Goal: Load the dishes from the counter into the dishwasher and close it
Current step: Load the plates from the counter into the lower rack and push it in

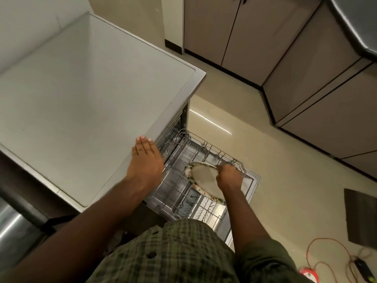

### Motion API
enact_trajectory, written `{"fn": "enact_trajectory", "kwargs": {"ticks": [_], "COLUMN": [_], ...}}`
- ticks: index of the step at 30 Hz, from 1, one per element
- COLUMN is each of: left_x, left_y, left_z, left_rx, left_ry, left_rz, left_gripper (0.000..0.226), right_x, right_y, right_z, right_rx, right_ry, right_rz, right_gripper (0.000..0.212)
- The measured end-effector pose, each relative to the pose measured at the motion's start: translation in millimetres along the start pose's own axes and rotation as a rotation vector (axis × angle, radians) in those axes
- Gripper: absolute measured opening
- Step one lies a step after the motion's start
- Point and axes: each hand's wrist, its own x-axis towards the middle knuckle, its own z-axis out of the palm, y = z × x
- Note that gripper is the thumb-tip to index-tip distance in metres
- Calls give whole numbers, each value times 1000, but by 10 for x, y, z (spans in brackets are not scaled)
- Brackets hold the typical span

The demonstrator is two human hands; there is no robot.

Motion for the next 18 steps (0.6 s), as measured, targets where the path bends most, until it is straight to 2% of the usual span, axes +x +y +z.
{"fn": "enact_trajectory", "kwargs": {"ticks": [4, 6, 12, 18], "left_x": [-32, -20, 3, 0], "left_y": [-19, -19, -31, -31], "left_z": [31, 11, -40, -22], "left_rx": [98, 98, 39, 7], "left_ry": [-30, -52, -97, -97], "left_rz": [26, 25, 4, -1], "left_gripper": [105, 110, 98, 86], "right_x": [185, 316, 844, 1341], "right_y": [167, 274, 569, 693], "right_z": [28, -28, -233, -231], "right_rx": [-6, -9, 69, 63], "right_ry": [3, 23, 158, 148], "right_rz": [33, 55, 125, 138], "right_gripper": [41, 42, 50, 58]}}
